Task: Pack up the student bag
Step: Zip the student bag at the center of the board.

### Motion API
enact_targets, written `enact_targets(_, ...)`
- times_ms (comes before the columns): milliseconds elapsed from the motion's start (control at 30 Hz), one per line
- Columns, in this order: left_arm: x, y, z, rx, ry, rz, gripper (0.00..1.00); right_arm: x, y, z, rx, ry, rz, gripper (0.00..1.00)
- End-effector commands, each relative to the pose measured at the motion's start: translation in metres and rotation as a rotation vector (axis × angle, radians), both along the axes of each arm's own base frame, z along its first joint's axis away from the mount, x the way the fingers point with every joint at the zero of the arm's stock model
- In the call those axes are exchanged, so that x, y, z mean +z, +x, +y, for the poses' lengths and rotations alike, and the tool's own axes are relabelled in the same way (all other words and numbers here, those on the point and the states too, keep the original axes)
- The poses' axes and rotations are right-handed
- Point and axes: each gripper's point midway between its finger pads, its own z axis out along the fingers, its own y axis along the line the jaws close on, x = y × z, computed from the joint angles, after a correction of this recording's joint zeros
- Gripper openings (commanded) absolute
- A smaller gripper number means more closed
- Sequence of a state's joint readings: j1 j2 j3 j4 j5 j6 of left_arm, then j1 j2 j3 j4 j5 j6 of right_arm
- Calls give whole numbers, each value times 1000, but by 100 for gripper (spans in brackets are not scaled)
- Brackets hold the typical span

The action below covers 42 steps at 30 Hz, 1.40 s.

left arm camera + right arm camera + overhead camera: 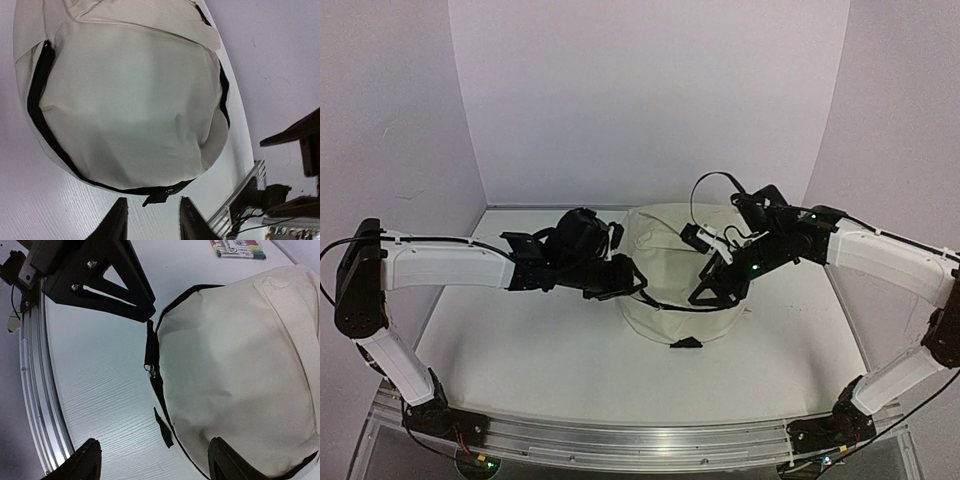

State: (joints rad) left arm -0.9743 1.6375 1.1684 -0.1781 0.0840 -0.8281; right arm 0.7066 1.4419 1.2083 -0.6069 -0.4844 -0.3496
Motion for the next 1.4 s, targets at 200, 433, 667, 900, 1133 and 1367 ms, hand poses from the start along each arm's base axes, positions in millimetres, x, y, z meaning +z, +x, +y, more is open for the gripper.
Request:
enact_targets(200,-1,1,-22,-83,-8,14,52,-13,10,16,47,-22,-63,73)
enact_targets(433,-5,-2,-34,-135,-23,26,35,-17,11,16,41,-33,-61,72)
enact_targets(667,6,1,-30,-121,-28,-13,1,-25,1,24,67,-38,-61,71)
enact_targets(900,17,2,-24,-92,-47,-29,0,-47,-2,39,100,-97,-99,66)
enact_targets(1133,19,1,-17,-66,-59,-23,0,-75,9,39,105,-210,-149,44)
enact_targets(1367,16,4,0,-14,-67,-16,0,-79,19,18,49,-293,-225,7)
